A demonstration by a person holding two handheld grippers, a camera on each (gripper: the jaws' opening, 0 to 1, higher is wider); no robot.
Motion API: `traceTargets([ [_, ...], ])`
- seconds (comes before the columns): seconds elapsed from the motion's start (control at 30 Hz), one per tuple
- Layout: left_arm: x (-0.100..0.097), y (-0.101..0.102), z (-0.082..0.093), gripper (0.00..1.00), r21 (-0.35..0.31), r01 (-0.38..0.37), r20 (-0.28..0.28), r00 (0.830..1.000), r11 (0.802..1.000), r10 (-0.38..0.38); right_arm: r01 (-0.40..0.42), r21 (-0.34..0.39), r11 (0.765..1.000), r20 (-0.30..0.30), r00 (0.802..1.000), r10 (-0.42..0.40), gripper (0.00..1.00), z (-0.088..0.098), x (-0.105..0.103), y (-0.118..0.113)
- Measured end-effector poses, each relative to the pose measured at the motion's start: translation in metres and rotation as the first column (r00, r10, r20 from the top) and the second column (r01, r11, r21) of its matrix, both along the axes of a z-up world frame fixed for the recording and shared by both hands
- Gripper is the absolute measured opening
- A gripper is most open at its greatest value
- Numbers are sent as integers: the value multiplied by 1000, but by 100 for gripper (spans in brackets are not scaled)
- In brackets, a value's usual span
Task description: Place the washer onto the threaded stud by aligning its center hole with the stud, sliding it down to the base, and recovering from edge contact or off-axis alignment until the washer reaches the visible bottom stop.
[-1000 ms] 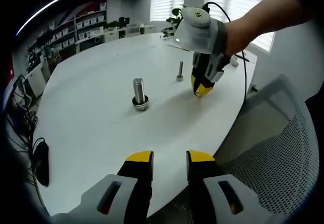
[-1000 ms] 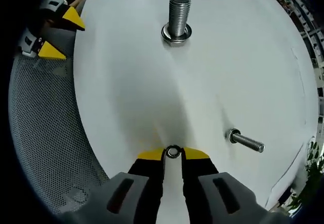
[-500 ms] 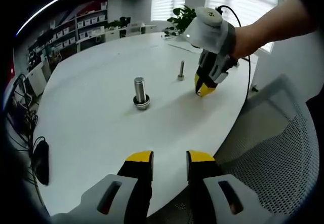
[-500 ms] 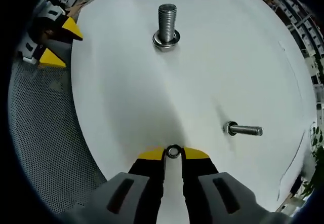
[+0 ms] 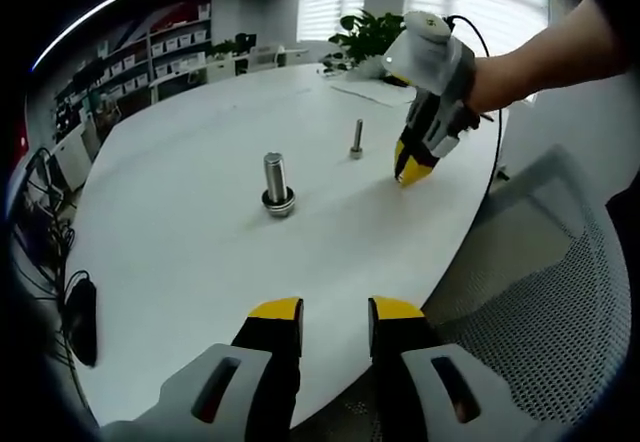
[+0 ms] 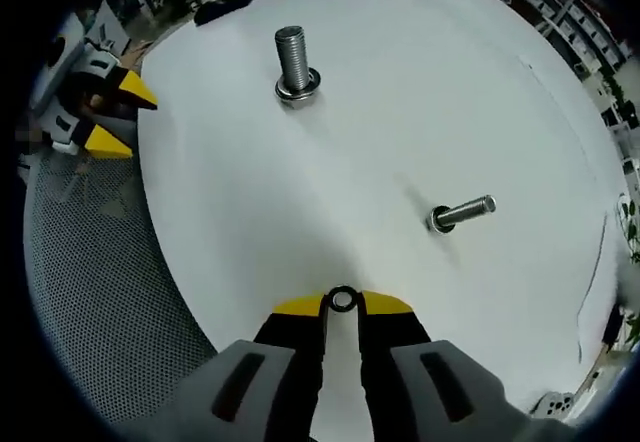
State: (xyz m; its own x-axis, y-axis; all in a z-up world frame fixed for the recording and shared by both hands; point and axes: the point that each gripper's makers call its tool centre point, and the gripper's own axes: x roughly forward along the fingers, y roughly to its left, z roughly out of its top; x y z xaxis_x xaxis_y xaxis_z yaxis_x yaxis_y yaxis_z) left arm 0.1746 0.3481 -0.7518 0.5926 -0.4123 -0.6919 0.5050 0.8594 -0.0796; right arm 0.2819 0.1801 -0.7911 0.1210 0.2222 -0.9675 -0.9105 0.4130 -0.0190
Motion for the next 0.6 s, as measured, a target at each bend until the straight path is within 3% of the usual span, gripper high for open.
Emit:
traceTargets([
  [0.6,-1,0,-1,24,9,3,-4,1000,1000,-3,49,90,995,69,996,-55,14,32,21,3],
])
